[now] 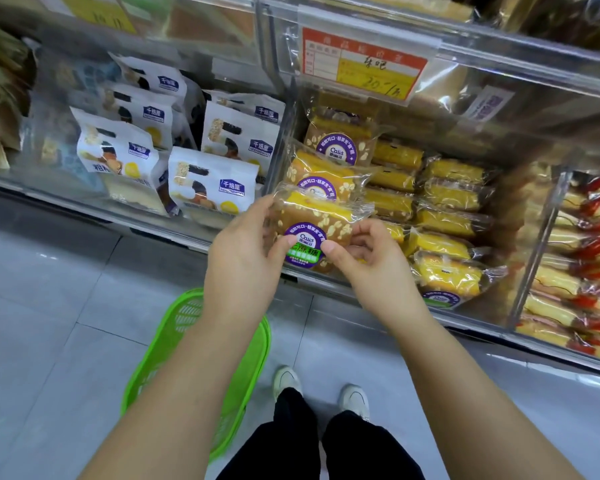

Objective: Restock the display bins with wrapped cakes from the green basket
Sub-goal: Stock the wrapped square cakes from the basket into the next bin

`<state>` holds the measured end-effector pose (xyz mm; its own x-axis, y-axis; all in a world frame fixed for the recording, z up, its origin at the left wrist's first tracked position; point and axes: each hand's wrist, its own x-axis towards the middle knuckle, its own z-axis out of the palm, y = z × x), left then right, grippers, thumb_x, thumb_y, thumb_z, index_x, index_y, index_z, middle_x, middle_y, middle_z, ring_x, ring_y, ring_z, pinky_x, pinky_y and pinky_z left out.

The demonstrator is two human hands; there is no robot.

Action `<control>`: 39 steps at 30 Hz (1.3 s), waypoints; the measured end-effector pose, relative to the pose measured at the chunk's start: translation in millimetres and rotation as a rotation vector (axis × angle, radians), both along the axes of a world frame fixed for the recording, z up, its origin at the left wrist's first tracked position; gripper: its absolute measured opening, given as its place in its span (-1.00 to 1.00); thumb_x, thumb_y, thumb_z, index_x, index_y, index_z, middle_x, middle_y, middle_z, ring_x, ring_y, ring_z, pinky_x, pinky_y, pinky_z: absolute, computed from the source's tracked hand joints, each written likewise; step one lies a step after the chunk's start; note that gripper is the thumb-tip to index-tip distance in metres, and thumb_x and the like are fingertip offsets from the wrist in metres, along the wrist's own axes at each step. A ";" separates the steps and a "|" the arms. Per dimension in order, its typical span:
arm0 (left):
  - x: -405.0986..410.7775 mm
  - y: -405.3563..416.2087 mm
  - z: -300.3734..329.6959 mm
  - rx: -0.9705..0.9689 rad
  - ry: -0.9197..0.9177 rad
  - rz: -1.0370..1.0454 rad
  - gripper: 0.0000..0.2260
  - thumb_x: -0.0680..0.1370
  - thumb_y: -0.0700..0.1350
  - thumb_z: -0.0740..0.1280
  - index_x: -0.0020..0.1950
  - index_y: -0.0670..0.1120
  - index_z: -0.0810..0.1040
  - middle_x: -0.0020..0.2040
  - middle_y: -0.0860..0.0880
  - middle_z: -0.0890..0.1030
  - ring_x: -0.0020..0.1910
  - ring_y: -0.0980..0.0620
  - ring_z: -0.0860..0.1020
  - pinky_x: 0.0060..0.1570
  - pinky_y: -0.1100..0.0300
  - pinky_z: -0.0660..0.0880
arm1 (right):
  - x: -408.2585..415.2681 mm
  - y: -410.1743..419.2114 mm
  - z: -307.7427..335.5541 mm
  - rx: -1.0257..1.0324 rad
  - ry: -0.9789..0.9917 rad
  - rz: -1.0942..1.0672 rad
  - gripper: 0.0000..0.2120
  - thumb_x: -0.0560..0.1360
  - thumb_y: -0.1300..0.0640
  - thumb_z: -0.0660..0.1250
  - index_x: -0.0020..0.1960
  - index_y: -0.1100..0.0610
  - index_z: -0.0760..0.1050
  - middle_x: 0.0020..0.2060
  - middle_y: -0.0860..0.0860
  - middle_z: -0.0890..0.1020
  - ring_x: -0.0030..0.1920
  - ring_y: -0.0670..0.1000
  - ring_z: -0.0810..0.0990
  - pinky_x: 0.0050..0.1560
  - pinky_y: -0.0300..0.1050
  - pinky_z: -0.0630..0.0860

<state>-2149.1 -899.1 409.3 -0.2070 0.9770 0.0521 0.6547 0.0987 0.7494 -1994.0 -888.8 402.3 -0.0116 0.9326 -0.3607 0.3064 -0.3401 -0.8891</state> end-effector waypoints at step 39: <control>-209.4 -263.9 -642.1 -0.623 -0.627 1.095 -0.49 0.45 -0.05 0.43 0.33 -0.22 0.39 0.20 -0.14 0.51 0.15 -0.12 0.50 0.10 0.13 0.43 | -290.9 -66.7 -633.2 -0.445 -0.365 0.642 -0.41 0.39 0.06 0.45 0.30 0.28 0.34 0.02 0.08 0.51 -0.10 0.00 0.47 -0.22 -0.23 0.39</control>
